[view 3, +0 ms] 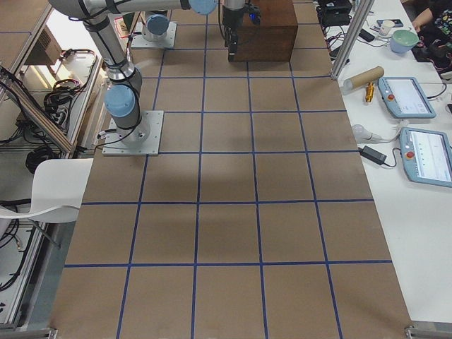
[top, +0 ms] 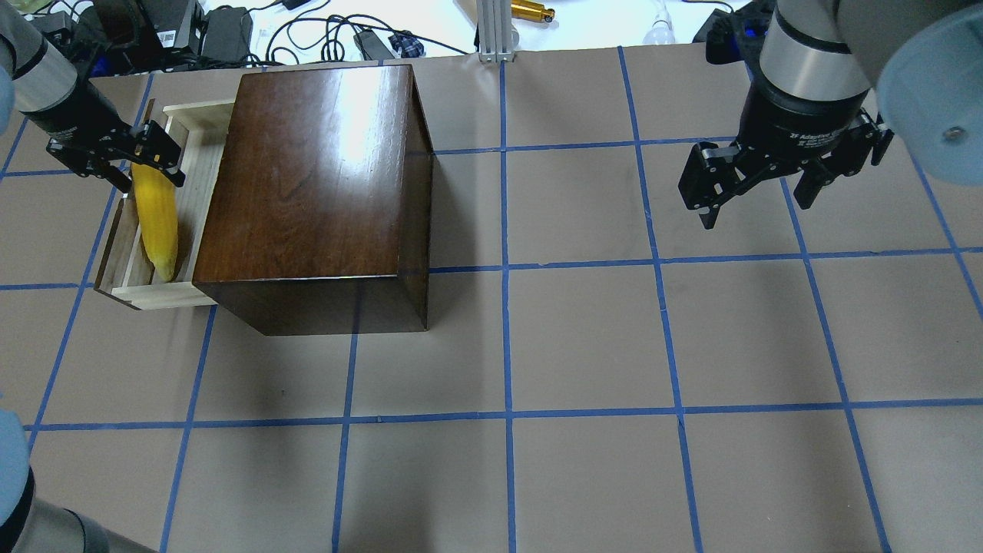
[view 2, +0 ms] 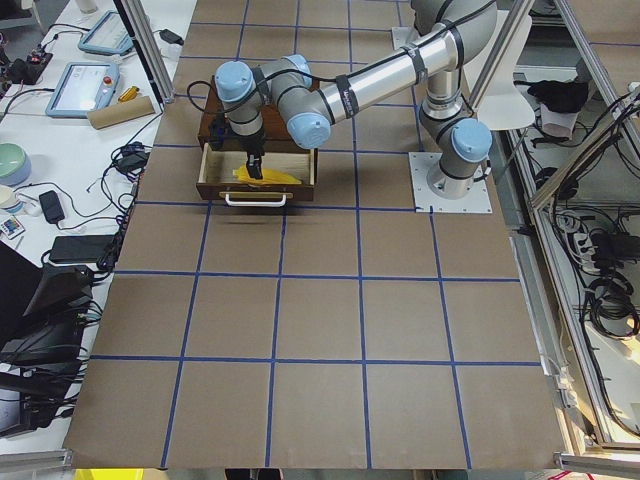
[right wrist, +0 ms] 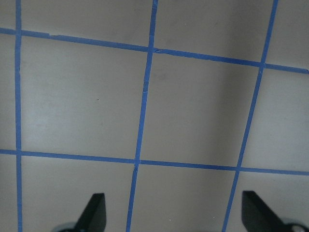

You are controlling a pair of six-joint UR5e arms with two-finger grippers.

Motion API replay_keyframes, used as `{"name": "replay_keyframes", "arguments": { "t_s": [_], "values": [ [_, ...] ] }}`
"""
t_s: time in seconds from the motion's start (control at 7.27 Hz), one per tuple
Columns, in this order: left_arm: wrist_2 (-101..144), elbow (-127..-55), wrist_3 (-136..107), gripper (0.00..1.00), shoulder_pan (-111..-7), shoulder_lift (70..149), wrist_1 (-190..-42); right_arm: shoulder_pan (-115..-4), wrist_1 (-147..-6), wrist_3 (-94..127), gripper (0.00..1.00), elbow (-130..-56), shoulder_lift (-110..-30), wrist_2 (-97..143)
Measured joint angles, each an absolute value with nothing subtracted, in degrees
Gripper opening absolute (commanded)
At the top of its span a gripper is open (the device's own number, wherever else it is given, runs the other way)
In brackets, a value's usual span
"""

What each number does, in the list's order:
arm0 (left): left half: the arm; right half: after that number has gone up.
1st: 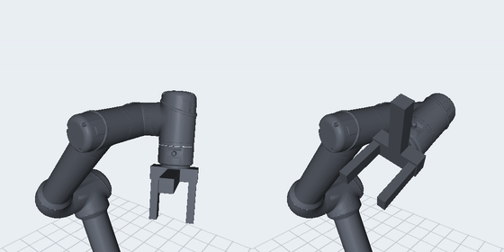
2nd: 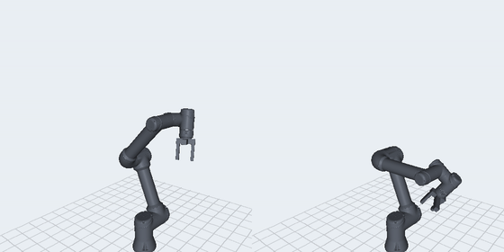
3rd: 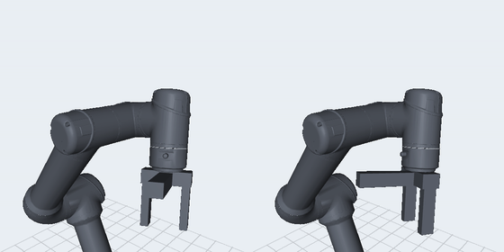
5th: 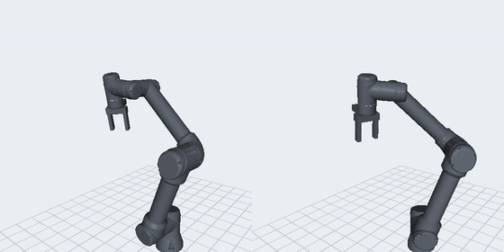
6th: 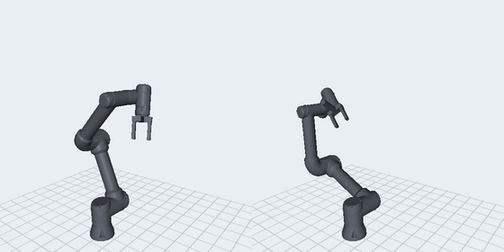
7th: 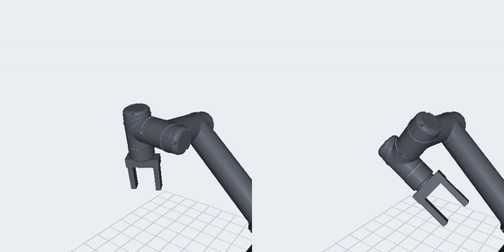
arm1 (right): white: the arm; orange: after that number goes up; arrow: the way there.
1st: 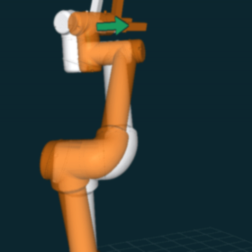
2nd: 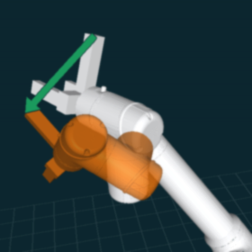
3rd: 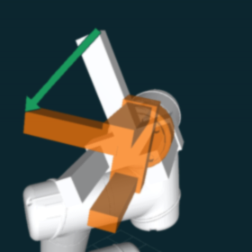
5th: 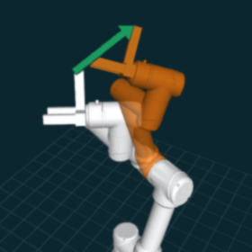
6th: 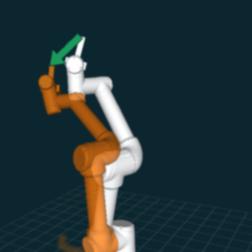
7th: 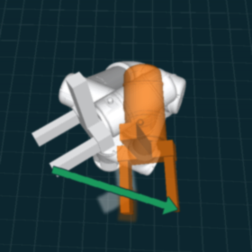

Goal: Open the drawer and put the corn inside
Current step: 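Lower the corn into the drawer and open the left gripper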

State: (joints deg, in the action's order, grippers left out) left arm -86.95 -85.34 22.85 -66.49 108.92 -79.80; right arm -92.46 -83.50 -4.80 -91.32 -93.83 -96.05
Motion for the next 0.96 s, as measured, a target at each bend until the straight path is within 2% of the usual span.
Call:
{"name": "replay_keyframes", "arguments": {
  "t_s": [0.55, 0.96],
  "values": [
    [-87.0, -84.7, 20.4, 1.00, -68.0, 105.3, -81.2, -92.5, -83.5, -4.8, 1.00, -91.3, -93.9, -96.0],
    [-87.3, -83.4, 7.6, 1.00, -76.2, 99.7, -84.3, -92.5, -83.5, -4.8, 1.00, -91.3, -93.8, -96.0]
  ]
}}
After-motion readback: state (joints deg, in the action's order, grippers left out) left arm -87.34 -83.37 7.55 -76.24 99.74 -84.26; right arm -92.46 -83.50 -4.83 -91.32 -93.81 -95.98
